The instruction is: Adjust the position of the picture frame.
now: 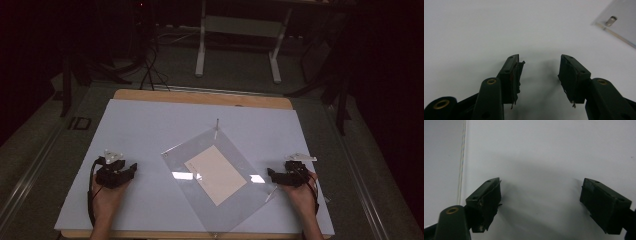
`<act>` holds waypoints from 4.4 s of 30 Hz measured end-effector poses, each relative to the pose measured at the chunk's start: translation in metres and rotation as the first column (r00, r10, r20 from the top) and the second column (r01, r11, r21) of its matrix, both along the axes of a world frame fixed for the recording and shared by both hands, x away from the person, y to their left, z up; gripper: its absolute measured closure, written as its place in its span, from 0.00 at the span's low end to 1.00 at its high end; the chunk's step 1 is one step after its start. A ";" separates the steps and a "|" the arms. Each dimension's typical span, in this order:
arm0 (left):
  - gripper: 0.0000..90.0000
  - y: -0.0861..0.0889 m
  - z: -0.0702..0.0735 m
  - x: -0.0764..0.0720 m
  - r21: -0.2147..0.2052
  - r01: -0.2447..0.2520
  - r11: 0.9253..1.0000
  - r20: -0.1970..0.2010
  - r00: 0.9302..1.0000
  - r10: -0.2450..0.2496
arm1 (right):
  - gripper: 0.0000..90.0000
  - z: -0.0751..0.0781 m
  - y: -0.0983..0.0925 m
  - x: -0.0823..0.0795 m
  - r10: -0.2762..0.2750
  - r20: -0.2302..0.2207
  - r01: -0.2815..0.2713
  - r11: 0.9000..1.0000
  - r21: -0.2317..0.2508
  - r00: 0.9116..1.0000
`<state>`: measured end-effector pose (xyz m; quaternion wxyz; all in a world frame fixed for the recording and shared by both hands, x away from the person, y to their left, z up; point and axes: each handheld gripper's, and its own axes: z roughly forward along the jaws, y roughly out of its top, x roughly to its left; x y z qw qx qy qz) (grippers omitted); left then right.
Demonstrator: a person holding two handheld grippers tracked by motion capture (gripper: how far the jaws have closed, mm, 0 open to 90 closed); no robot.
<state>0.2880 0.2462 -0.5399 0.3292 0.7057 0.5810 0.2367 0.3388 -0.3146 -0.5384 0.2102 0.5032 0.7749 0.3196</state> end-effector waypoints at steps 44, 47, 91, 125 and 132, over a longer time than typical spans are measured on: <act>0.56 -0.007 0.002 -0.001 -0.035 0.031 0.999 0.014 0.999 -0.030 | 0.64 0.053 0.013 -0.053 0.209 0.083 -0.219 0.966 0.140 0.974; 0.56 -0.009 0.001 0.000 -0.032 0.041 0.999 0.011 0.999 -0.040 | 0.64 0.054 0.012 -0.062 0.241 0.076 -0.250 0.954 0.165 0.968; 0.67 -0.072 0.034 0.081 -0.054 0.320 0.946 0.087 0.945 -0.315 | 0.95 0.012 0.017 -0.083 0.271 0.017 -0.271 0.962 0.013 0.962; 0.84 -0.243 0.014 0.208 -0.013 0.445 0.895 -0.011 0.895 -0.445 | 0.94 0.011 0.016 -0.083 0.252 0.016 -0.253 0.966 0.046 0.967; 0.94 -0.241 0.017 0.208 0.004 0.468 0.884 -0.012 0.884 -0.468 | 0.93 0.011 0.012 -0.081 0.236 -0.011 -0.233 0.966 0.113 0.972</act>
